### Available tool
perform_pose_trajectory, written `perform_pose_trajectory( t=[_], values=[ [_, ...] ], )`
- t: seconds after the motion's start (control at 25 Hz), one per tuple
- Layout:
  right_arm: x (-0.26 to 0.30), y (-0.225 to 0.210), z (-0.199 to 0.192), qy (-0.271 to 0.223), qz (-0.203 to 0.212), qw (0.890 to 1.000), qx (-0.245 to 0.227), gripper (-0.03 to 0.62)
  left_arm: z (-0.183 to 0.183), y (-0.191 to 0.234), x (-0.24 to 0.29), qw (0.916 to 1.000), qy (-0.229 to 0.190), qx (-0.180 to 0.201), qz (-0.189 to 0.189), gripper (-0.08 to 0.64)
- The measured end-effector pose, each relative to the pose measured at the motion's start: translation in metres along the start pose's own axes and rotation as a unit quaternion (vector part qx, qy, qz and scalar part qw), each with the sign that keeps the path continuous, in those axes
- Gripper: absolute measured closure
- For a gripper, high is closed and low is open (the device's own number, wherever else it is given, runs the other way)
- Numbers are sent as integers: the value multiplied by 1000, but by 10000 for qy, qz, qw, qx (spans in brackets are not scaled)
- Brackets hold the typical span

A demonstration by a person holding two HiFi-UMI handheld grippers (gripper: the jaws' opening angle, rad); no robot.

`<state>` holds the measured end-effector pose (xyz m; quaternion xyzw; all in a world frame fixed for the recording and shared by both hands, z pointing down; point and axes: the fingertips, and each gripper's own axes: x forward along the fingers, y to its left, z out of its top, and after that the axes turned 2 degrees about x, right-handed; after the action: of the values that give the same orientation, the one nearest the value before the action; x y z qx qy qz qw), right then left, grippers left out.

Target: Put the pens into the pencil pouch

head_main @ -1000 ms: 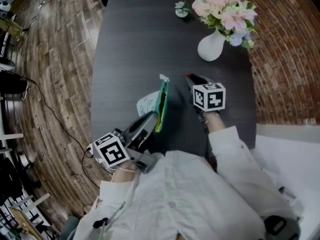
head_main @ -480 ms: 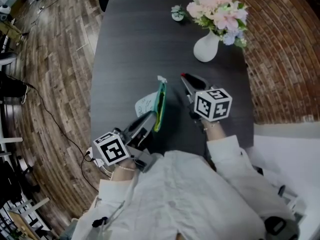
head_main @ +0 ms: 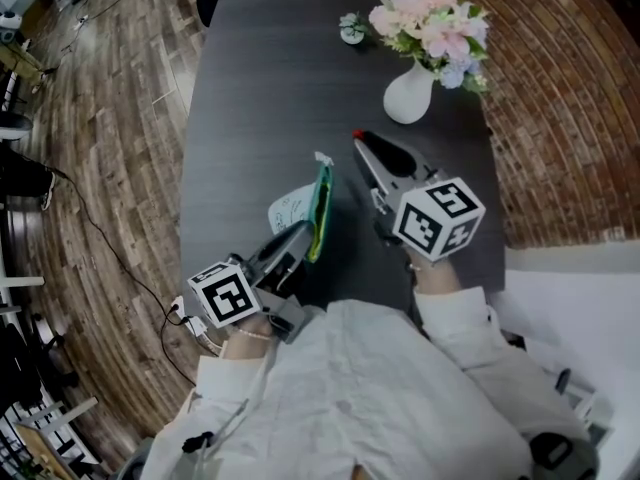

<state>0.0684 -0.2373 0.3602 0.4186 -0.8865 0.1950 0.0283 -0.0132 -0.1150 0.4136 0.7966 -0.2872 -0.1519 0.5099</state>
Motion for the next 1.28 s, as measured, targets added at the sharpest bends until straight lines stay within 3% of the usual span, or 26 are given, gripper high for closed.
perform_pose_trajectory(
  t=[0.28,0.52,0.76,0.96,1.28],
  values=[
    [-4,51,43,-486,743,9959,-199,532,-5,-3,2,10000,-19,-49,-59,520],
    [-9,75,68,-950,1143,9889,77,532,-7,-7,4,9998,-36,-76,-155,520],
    [-19,97,91,-1637,1504,9747,215,531,-10,-8,4,9998,20,-70,-162,520],
    [-23,113,90,-1892,1738,9664,130,531,-9,-9,5,9996,-25,-120,-241,520],
    [-23,118,66,-2066,1918,9586,403,531,-6,-8,3,9996,-62,-139,-221,520]
  ],
)
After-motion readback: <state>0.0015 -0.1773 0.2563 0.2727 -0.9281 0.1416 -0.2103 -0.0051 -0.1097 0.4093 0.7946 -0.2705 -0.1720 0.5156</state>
